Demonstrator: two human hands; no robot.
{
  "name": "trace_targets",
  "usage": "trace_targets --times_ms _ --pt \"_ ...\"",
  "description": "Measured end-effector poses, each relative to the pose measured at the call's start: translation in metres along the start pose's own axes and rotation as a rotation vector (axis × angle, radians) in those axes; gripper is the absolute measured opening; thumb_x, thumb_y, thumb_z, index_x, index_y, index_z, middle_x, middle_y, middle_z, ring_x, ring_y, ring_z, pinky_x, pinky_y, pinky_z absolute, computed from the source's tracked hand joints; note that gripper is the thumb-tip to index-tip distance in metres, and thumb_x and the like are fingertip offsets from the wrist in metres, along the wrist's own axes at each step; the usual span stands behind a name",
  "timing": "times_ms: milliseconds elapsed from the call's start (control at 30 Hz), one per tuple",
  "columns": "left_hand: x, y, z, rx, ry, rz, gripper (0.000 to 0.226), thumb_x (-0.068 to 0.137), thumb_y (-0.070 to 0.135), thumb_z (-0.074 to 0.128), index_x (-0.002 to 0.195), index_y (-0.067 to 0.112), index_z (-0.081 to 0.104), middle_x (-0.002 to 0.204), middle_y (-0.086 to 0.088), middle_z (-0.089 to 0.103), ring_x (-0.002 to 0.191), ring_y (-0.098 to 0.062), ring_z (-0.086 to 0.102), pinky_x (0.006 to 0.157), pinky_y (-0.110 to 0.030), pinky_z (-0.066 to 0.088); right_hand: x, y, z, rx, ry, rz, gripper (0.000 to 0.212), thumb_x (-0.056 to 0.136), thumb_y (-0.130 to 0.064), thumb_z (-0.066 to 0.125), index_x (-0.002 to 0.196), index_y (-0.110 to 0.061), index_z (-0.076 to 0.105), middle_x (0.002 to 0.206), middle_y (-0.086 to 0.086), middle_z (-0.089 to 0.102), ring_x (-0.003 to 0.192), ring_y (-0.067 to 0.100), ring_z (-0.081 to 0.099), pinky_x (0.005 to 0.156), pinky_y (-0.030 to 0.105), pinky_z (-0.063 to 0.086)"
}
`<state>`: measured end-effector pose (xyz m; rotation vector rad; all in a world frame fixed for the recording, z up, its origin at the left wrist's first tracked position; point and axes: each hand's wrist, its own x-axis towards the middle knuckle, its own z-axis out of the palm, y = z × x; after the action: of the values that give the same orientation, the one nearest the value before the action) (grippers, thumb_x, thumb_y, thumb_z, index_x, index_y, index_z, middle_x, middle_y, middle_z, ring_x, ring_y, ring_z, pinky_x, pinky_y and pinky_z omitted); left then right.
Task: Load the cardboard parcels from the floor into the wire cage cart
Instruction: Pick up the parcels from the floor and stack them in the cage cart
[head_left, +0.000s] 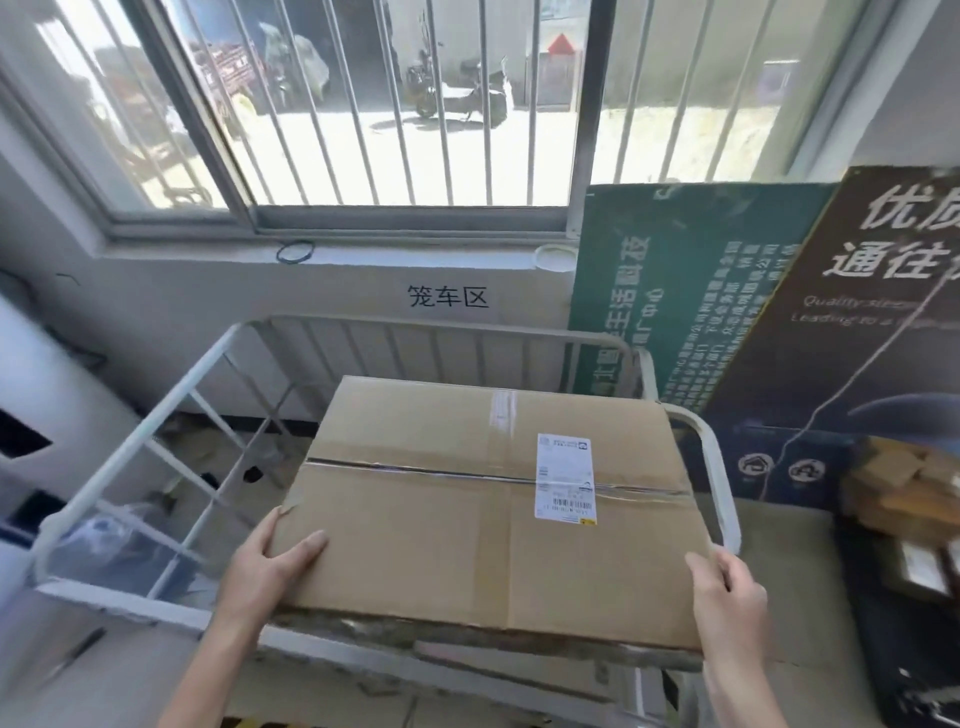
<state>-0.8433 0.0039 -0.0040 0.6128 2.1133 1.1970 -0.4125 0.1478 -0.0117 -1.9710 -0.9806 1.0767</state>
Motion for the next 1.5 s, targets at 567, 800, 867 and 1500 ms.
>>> trace_targets --times_ms 567,800,867,1500 --pt "0.199 -0.080 0.140 0.204 -0.094 -0.408 0.059 0.059 0.019 0.091 0.112 0.020 0.065 0.093 0.004 0.071 0.082 -0.010 0.063 0.077 -0.032 0.047 0.150 0.043 0.149 -0.757 -0.170 0.235 0.073 0.087 -0.032 0.066 0.149 -0.009 0.033 0.144 0.025 0.034 0.133 0.040 0.036 0.108 0.042 0.030" --pt "0.320 -0.128 0.193 0.210 -0.185 -0.451 0.065 0.078 0.015 0.080 0.137 0.015 0.054 0.119 -0.003 0.062 0.096 -0.017 0.061 0.086 -0.034 0.047 0.223 0.058 0.232 -0.941 -0.279 0.153 0.078 0.093 -0.054 0.044 0.154 -0.025 0.004 0.155 0.017 0.022 0.140 0.033 0.030 0.113 0.041 0.029" --pt "0.356 -0.135 0.219 0.199 -0.227 -0.397 0.052 0.081 0.018 0.077 0.129 0.023 0.057 0.115 0.002 0.066 0.091 -0.010 0.065 0.077 -0.028 0.049 0.256 0.063 0.256 -0.945 -0.225 0.080 0.077 0.092 -0.050 0.048 0.154 -0.023 0.011 0.152 0.019 0.027 0.136 0.036 0.034 0.108 0.043 0.034" --pt "0.399 -0.283 0.404 1.209 -0.726 0.235 0.067 0.098 0.057 0.035 0.156 0.037 0.008 0.164 -0.011 -0.015 0.150 -0.032 -0.017 0.120 -0.051 0.007 0.374 0.231 0.372 -1.139 -0.619 -0.048 0.083 0.096 -0.044 0.050 0.155 -0.035 -0.006 0.161 0.008 -0.026 0.145 0.048 -0.016 0.118 0.052 0.009"
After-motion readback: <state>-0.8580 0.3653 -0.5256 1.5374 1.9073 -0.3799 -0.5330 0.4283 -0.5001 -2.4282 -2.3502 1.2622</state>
